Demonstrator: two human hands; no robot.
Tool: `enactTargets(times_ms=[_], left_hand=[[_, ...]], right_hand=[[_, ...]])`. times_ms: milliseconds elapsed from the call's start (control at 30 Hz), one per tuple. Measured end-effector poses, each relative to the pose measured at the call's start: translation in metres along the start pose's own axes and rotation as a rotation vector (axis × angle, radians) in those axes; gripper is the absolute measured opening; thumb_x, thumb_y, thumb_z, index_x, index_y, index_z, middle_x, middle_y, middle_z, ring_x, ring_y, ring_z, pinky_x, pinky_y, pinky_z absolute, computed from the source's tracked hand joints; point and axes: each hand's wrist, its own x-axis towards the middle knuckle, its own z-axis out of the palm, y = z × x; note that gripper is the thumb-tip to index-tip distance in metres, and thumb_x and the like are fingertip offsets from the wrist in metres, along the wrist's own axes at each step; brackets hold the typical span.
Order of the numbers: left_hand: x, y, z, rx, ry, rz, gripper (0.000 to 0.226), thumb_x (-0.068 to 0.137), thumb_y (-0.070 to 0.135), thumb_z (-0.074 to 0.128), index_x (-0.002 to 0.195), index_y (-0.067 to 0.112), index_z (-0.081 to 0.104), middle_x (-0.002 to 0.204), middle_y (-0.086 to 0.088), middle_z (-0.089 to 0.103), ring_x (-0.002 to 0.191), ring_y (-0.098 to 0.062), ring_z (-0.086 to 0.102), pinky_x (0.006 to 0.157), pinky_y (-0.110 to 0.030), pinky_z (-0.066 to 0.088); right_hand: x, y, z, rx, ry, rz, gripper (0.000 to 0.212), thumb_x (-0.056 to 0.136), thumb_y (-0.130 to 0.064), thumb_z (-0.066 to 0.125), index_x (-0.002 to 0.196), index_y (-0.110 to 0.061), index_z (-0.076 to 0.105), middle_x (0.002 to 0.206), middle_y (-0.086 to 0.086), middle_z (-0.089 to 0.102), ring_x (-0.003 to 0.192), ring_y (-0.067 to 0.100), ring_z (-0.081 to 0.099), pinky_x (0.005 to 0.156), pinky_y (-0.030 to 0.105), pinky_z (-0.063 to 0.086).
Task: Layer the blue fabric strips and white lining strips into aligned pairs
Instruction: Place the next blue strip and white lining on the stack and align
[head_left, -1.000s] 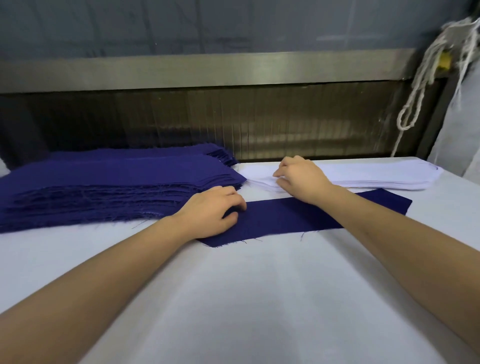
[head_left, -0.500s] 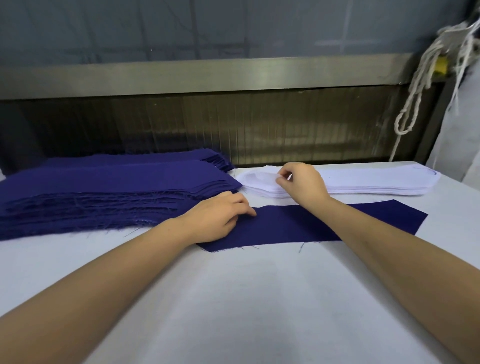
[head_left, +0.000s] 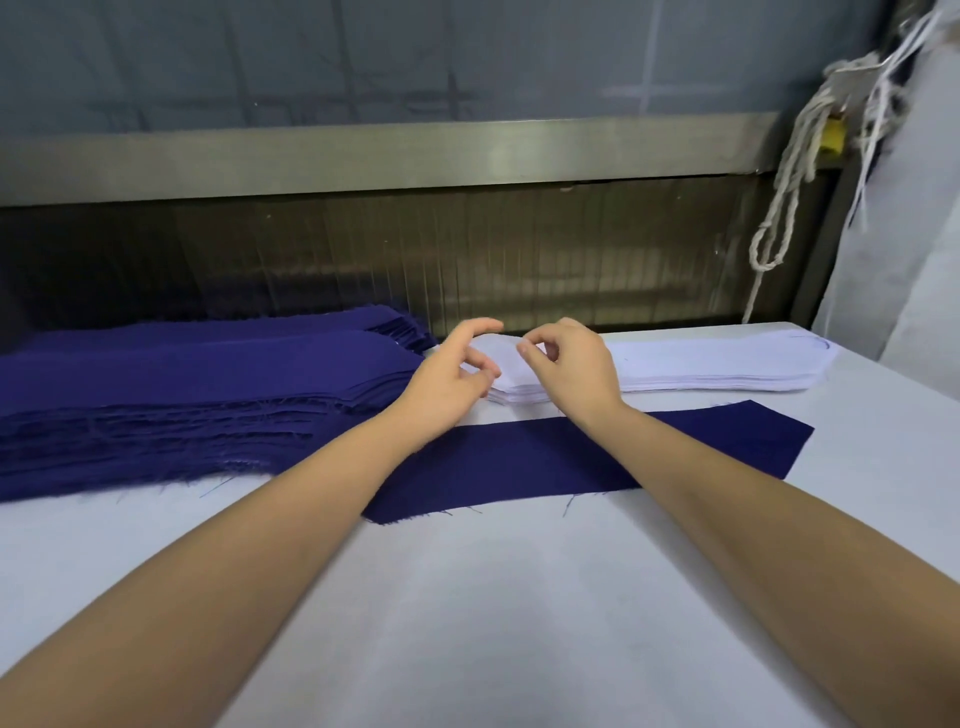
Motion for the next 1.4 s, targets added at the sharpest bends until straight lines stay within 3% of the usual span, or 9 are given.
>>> enactTargets(times_ms=[133, 300, 500, 767, 1000, 1133, 1233, 1333, 1400], left_hand=[[0.010, 0.012, 0.008, -0.284, 0.047, -0.151, 0.047, 0.094, 0.008, 0.048, 0.133, 0.032, 0.040, 0.099, 0.000, 0.066, 0.072, -0.008, 0.065, 0.055, -0.019, 0.047], [0.020, 0.019, 0.009, -0.509, 0.050, -0.281, 0.058, 0.097, 0.013, 0.048, 0.141, 0.042, 0.026, 0.133, -0.005, 0.041, 0.086, -0.020, 0.069, 0.059, -0.025, 0.055], [0.032, 0.021, 0.003, -0.792, 0.049, -0.357, 0.055, 0.099, 0.023, 0.046, 0.145, 0.041, 0.022, 0.136, -0.014, 0.042, 0.100, -0.025, 0.065, 0.070, -0.030, 0.054], [0.042, 0.022, 0.001, -0.857, 0.261, -0.536, 0.032, 0.097, 0.016, 0.050, 0.124, -0.002, 0.048, 0.126, -0.012, 0.048, 0.086, -0.026, 0.063, 0.066, -0.028, 0.053], [0.036, 0.025, -0.010, -0.852, 0.437, -0.500, 0.015, 0.093, 0.003, 0.054, 0.107, -0.001, 0.056, 0.091, -0.008, 0.060, 0.083, -0.020, 0.065, 0.070, -0.025, 0.055], [0.028, 0.020, -0.024, -0.780, 0.525, -0.468, 0.027, 0.087, -0.009, 0.054, 0.113, -0.002, 0.058, 0.105, -0.011, 0.058, 0.078, -0.017, 0.061, 0.069, -0.024, 0.055], [0.017, 0.016, -0.036, -0.693, 0.526, -0.465, 0.036, 0.085, -0.013, 0.052, 0.117, 0.001, 0.058, 0.117, -0.013, 0.054, 0.084, -0.018, 0.060, 0.070, -0.026, 0.054], [0.003, 0.011, -0.047, -0.634, 0.506, -0.439, 0.037, 0.086, -0.012, 0.053, 0.119, 0.005, 0.057, 0.123, -0.013, 0.053, 0.099, -0.023, 0.061, 0.064, -0.023, 0.054], [-0.006, 0.008, -0.052, -0.599, 0.493, -0.424, 0.040, 0.086, -0.011, 0.053, 0.122, 0.007, 0.054, 0.122, -0.013, 0.053, 0.095, -0.020, 0.061, 0.063, -0.023, 0.053]], right_hand=[[0.001, 0.002, 0.000, 0.029, 0.035, 0.027, 0.020, 0.092, -0.030, 0.055, 0.098, -0.020, 0.071, 0.057, -0.013, 0.046, 0.064, 0.013, 0.047, 0.061, 0.025, 0.035], [-0.002, -0.001, -0.001, 0.078, 0.042, 0.042, 0.022, 0.095, -0.031, 0.051, 0.103, -0.020, 0.068, 0.065, -0.003, 0.062, 0.067, 0.017, 0.059, 0.067, 0.030, 0.049], [-0.006, -0.001, 0.003, 0.184, 0.053, 0.013, 0.019, 0.096, -0.024, 0.050, 0.101, -0.014, 0.064, 0.079, 0.001, 0.070, 0.075, 0.020, 0.065, 0.076, 0.040, 0.053], [-0.010, -0.002, 0.008, 0.229, 0.039, 0.012, 0.026, 0.098, -0.024, 0.042, 0.117, -0.016, 0.059, 0.088, 0.008, 0.070, 0.085, 0.024, 0.065, 0.081, 0.041, 0.052], [-0.008, -0.001, 0.005, 0.391, 0.048, 0.161, 0.039, 0.100, -0.028, 0.034, 0.139, -0.022, 0.036, 0.067, -0.006, 0.048, 0.068, 0.011, 0.050, 0.074, 0.031, 0.042], [-0.001, 0.002, -0.006, 0.695, 0.117, 0.399, 0.037, 0.099, -0.027, 0.036, 0.136, -0.027, 0.037, 0.079, -0.007, 0.046, 0.078, 0.019, 0.053, 0.079, 0.034, 0.051], [0.006, 0.007, -0.018, 0.943, 0.203, 0.576, 0.037, 0.098, -0.020, 0.038, 0.135, -0.026, 0.040, 0.089, -0.010, 0.044, 0.068, 0.017, 0.055, 0.082, 0.032, 0.054], [0.011, 0.018, -0.027, 1.028, 0.254, 0.681, 0.040, 0.097, -0.014, 0.042, 0.135, -0.024, 0.042, 0.092, -0.007, 0.044, 0.065, 0.012, 0.050, 0.086, 0.031, 0.053], [0.011, 0.026, -0.030, 1.065, 0.269, 0.735, 0.042, 0.095, -0.008, 0.045, 0.136, -0.018, 0.042, 0.101, -0.004, 0.046, 0.069, 0.013, 0.048, 0.084, 0.030, 0.053]])
